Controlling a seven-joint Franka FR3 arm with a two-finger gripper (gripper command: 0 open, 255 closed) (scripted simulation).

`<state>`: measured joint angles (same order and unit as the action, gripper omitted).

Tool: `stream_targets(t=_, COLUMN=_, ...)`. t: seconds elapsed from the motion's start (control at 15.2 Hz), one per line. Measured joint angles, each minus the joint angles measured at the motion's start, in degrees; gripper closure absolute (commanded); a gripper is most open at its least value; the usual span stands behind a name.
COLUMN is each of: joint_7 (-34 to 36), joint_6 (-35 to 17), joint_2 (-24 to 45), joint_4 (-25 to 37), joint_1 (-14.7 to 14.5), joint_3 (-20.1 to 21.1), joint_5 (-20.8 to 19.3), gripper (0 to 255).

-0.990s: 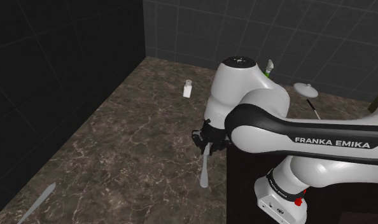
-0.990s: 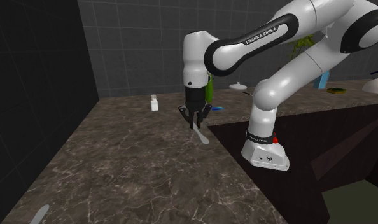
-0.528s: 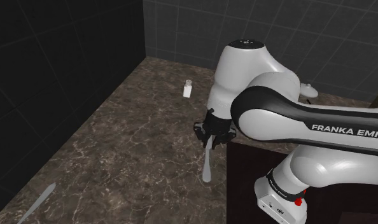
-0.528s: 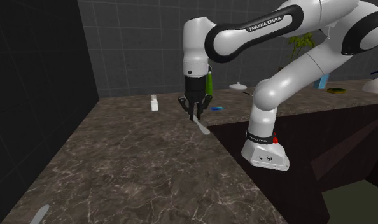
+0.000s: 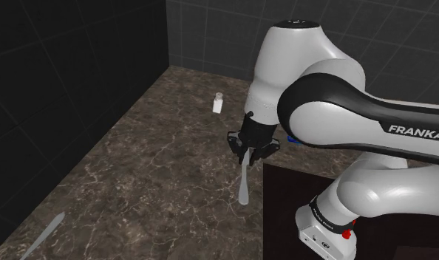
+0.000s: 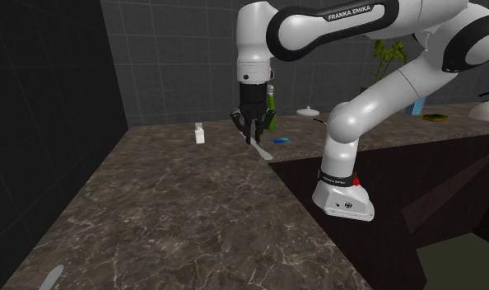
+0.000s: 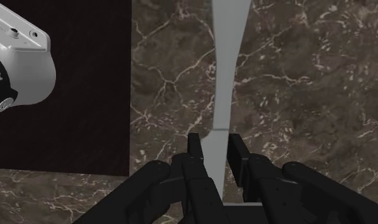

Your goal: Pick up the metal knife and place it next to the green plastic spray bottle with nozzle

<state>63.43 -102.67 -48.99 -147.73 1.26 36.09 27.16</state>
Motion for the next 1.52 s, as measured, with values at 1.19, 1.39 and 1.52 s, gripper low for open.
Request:
stream_targets(t=1.19, joint_7=0.98, joint_6=12.81, joint_2=0.84, joint_4=13.48, joint_1=1.75, joint_3=-5.19, joint_5=-4.67, gripper=255)
stream_targets(t=1.39, joint_7=1.19, joint_6=14.84, joint_2=1.2, joint_4=15.84, joint_1=1.97, joint_3=-5.87, joint_5=-5.26, gripper=255)
stream_targets(t=1.52, joint_7=1.43, joint_6=16.11, joint_2=1.64, joint_4=17.55, joint_1=2.16, joint_3=-6.15, joint_5=-5.59, gripper=255)
